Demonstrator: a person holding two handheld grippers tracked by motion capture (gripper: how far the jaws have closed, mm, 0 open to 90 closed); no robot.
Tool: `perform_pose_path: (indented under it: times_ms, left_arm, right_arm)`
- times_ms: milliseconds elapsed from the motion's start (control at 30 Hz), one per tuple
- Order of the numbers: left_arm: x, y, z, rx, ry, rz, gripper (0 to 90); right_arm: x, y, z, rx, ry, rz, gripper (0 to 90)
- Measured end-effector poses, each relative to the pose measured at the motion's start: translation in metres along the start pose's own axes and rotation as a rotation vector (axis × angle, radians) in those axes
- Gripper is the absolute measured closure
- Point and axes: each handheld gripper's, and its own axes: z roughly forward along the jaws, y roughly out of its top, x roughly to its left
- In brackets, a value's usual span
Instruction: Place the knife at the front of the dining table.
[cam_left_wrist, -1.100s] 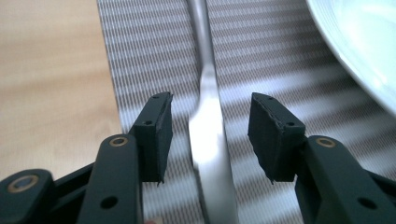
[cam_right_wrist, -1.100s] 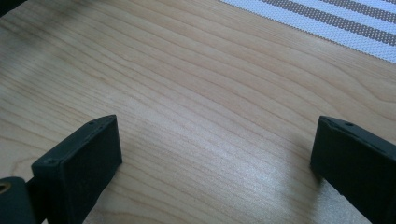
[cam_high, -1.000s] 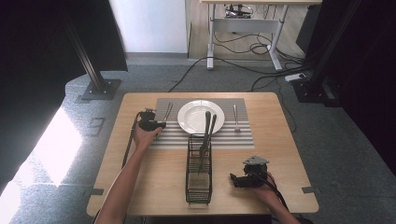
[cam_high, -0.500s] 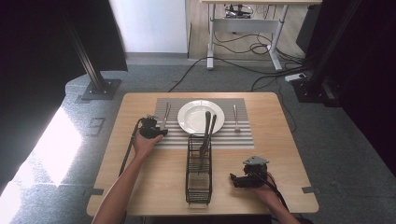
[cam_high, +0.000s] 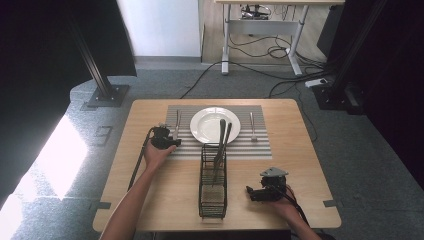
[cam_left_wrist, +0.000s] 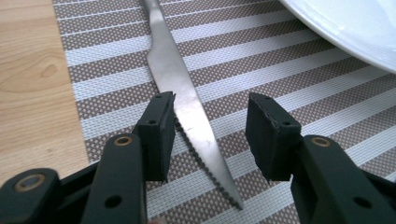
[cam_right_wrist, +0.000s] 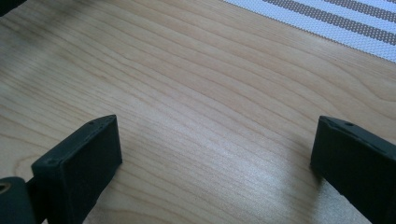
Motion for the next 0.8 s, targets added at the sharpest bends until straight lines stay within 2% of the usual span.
perform_pose_path:
  times_ms: [100,167,200,233,333,367,400,433,467,667,700,800]
  left_arm:
    - [0.002,-0.002,-0.004,-0.015,-0.002,-0.007,50.1]
    - [0.003,-0.003,-0.016,-0.038,-0.005,-0.006,49.0]
    - [0.003,-0.003,-0.016,-0.038,-0.005,-0.006,48.4]
    - [0.002,-0.006,-0.025,-0.054,-0.010,0.001,47.8]
    - [0.001,-0.009,-0.034,-0.073,-0.015,0.013,46.2]
    - [-0.002,-0.014,-0.045,-0.103,-0.025,0.028,44.6]
    - [-0.002,-0.014,-0.045,-0.103,-0.025,0.028,43.4]
    - [-0.006,-0.018,-0.054,-0.111,-0.035,0.052,41.9]
    - [-0.008,-0.021,-0.058,-0.115,-0.045,0.055,40.9]
    - [-0.019,-0.038,-0.078,-0.117,-0.092,0.089,37.4]
    - [-0.024,-0.045,-0.085,-0.115,-0.115,0.105,37.4]
    - [-0.030,-0.053,-0.091,-0.117,-0.131,0.110,36.7]
  right_arm:
    - [0.000,0.000,0.000,0.000,0.003,-0.001,1.9]
    - [0.000,-0.001,0.000,0.000,0.005,-0.002,1.8]
    - [0.000,-0.001,0.000,0.000,0.005,-0.002,1.8]
    - [0.000,-0.001,0.000,0.000,0.005,-0.003,1.8]
    - [0.000,-0.001,0.000,0.000,0.005,-0.003,1.8]
    - [0.000,-0.001,0.000,0.000,0.005,-0.003,1.9]
    - [0.000,-0.001,0.000,0.000,0.005,-0.003,1.9]
    - [0.000,-0.001,-0.001,0.000,0.007,-0.002,1.8]
    - [0.000,-0.001,-0.001,0.000,0.007,-0.004,1.8]
    - [0.000,-0.001,-0.001,0.001,0.009,-0.005,1.7]
    - [0.000,-0.001,-0.001,0.001,0.009,-0.005,1.7]
    - [0.000,-0.001,-0.001,0.001,0.009,-0.005,1.7]
